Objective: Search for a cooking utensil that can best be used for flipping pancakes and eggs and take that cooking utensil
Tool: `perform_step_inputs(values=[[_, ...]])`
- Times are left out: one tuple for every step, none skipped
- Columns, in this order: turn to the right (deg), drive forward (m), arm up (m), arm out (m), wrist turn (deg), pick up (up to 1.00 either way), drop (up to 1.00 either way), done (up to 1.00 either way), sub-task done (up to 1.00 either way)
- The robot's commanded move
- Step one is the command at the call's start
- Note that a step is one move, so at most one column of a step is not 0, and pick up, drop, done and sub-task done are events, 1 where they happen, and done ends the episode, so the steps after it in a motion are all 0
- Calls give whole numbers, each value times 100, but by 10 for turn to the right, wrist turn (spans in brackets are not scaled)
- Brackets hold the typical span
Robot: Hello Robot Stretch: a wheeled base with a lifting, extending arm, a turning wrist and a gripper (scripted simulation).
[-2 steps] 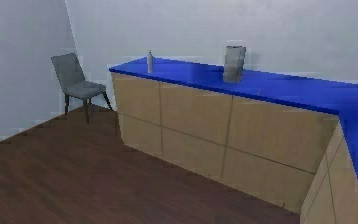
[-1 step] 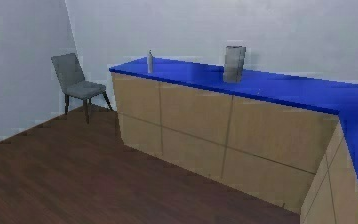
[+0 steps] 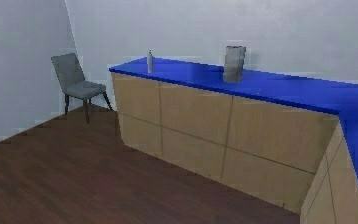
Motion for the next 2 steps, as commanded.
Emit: perform_step_inputs(values=[[0, 0, 0, 0, 420, 0, 0, 0, 0], [0, 0, -14, 0, 0, 0, 0, 0, 0]])
